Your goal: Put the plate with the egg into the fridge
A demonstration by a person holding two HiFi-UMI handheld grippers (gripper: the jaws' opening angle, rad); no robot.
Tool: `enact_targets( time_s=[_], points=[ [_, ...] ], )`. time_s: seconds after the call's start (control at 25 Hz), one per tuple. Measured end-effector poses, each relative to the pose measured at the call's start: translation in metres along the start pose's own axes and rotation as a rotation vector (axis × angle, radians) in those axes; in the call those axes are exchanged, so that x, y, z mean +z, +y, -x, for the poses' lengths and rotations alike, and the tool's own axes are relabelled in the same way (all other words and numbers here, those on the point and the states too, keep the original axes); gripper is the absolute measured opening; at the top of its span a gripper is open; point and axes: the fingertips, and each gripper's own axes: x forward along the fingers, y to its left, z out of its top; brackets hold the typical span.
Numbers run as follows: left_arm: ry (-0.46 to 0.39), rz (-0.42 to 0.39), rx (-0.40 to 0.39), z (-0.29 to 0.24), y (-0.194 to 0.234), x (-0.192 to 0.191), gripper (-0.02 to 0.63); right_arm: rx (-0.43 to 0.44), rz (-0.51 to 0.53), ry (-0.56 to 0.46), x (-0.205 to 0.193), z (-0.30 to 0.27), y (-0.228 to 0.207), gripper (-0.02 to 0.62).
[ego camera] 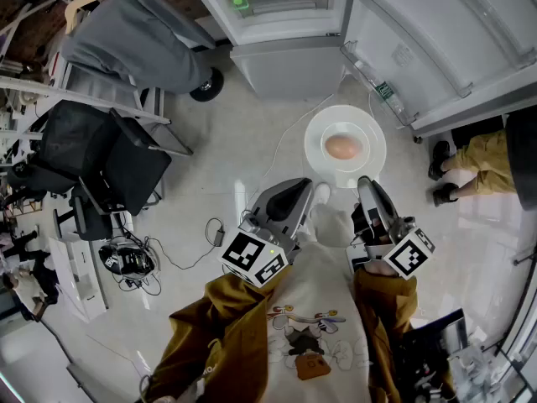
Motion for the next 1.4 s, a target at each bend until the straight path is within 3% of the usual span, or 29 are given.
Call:
enact_targets(
  time_s=[0.24, 0.4, 0.68, 0.92, 1.4],
  points=[
    [0.005, 0.067, 0.056, 0.065, -0.013, -0.019, 0.008, -0.010, -0.109, 0.023, -0.056, 0.033, 0.018, 0.015],
    [-0.016, 0.080, 0.081, 0.081, -0.018, -0.018, 0.008, 0.009, -0.150, 0.062, -0.067, 0.037, 0.028, 0.015],
    [-0.054, 0.043, 0.080, 0.072, -0.035, -0.009, 0.008, 0.057, -0.153, 0.057, -0.050, 0.042, 0.038, 0.015],
    [-0.019, 0.045, 0.102, 0.063, -0.041, -0.025, 0.008, 0.056, -0.167, 0.045, -0.033, 0.057, 0.020, 0.015],
    [0.007, 0.041, 0.154, 0.033, -0.062, -0.048, 0.008, 0.155, -0.230, 0.098, -0.013, 0.065, 0.001, 0.017]
  ],
)
